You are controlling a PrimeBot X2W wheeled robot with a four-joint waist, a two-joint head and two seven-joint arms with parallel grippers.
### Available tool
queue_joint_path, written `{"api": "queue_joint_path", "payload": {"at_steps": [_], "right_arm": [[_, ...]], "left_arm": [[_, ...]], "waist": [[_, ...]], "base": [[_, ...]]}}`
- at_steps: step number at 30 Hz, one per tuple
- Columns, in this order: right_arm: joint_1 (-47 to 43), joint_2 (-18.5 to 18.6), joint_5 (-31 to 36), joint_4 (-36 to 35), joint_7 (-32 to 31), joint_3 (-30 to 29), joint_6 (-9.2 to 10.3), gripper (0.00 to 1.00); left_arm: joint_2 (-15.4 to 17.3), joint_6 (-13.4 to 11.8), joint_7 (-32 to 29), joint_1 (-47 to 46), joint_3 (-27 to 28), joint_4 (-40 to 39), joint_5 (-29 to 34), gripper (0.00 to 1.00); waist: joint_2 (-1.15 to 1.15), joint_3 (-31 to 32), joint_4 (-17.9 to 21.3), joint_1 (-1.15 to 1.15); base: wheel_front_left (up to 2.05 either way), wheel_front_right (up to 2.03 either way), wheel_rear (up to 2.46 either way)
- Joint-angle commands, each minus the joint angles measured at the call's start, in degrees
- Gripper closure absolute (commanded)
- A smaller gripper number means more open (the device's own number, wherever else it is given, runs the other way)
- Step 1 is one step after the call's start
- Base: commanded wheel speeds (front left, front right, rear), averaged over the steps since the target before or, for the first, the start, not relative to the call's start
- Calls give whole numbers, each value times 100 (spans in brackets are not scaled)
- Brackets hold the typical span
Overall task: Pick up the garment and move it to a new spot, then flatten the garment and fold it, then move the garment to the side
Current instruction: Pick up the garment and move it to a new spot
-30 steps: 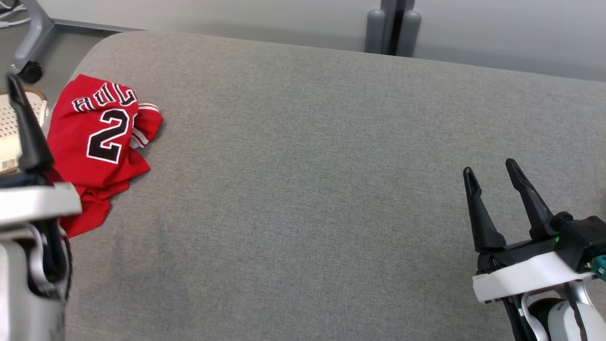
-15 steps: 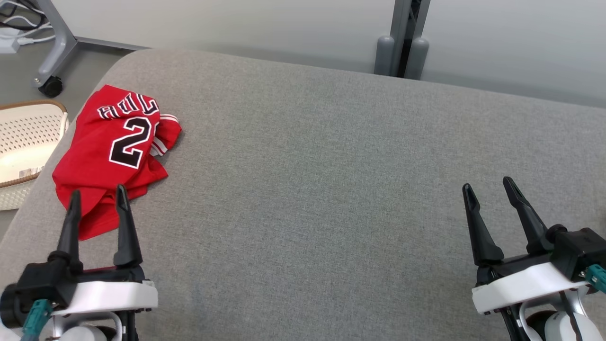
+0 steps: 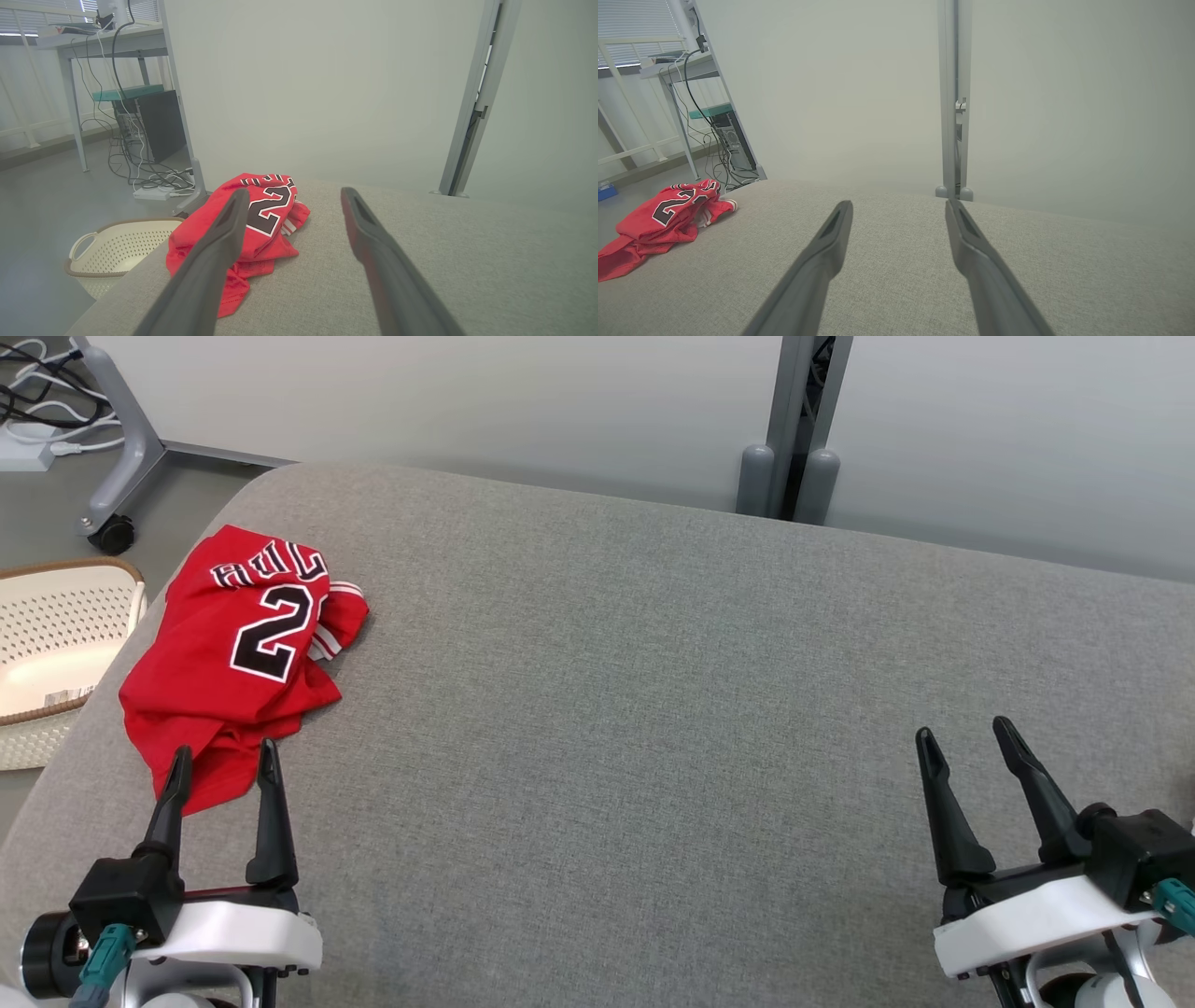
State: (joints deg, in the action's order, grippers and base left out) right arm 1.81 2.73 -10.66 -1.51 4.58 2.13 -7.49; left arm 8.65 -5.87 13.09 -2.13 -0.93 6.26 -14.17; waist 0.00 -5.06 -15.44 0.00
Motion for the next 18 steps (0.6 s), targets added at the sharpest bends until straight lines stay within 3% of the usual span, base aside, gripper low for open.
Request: {"api": "queue_joint_path", "payload": {"at_steps": [1, 18], "right_arm": [[-28, 36, -35, -18, 50, -21, -2, 0], [36, 36, 95, -67, 34, 7, -2, 0]], "left_arm": [[61, 11, 15, -11, -5, 19, 11, 0], [83, -83, 73, -185, -52, -94, 18, 0]], "waist": [[0, -7, -6, 0], [0, -103, 0, 0]], "base": [[0, 0, 0], [0, 0, 0]]}}
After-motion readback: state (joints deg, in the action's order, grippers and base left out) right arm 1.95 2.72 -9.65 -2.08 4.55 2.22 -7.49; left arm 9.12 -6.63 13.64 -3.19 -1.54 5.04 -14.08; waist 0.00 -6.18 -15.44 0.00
